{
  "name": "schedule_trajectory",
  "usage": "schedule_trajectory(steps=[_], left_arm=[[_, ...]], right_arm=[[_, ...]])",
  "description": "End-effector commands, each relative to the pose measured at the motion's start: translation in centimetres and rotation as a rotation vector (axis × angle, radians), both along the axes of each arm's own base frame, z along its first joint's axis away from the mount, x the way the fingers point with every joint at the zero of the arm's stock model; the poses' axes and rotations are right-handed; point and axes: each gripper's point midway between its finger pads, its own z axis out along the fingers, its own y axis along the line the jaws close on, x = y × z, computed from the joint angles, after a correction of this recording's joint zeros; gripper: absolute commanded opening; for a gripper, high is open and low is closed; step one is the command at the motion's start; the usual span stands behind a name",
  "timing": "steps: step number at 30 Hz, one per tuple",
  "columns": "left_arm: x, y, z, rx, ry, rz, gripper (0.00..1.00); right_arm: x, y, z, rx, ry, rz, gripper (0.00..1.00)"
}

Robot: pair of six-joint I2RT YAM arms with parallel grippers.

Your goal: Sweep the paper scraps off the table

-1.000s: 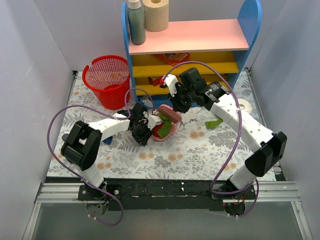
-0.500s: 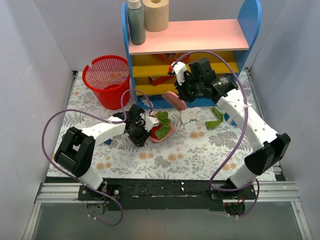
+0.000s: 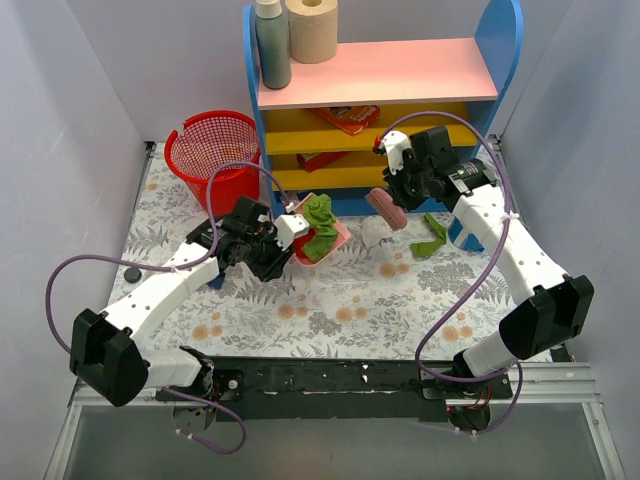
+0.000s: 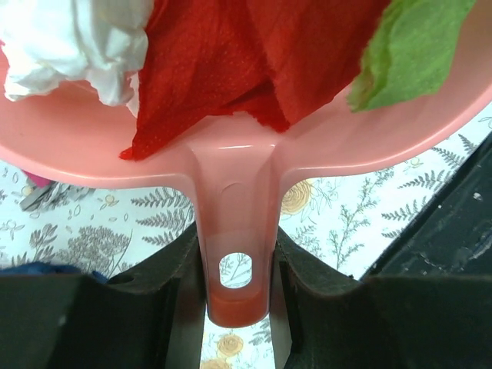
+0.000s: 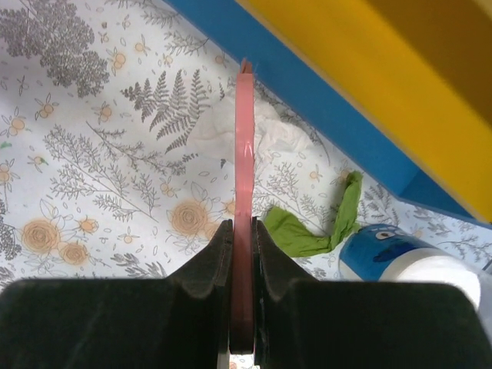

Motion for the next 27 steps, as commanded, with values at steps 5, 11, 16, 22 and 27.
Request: schedule_trajectory(steps=[5,11,16,22,27], left_arm=[[-0.8,2.7,6.3,0.007,-0.078,0.088,0.00],[-1.0,5.5,7.9,0.044,-0.079,0.185,0.00],[0.0,7.8,8.9,0.073,-0.086,0.286,0.00],[2.2,11.3,10.6,0.092,-0.087,0.449,0.00],[4.7,15.0,12.0,0.089,-0.094,0.561,0.00]], right_arm=[[-0.7,0.7,1.2,0.076,-0.028,0.022,0.01],[-0.6,1.3,0.7,0.098,0.000,0.031,0.01],[-0.5,1.9,0.4,0.115,0.020,0.050,0.01],[-0.7,2.6,0.3,0.146,0.043,0.069,0.01],[-1.1,2.7,-0.3,0.157,0.067,0.072,0.01]])
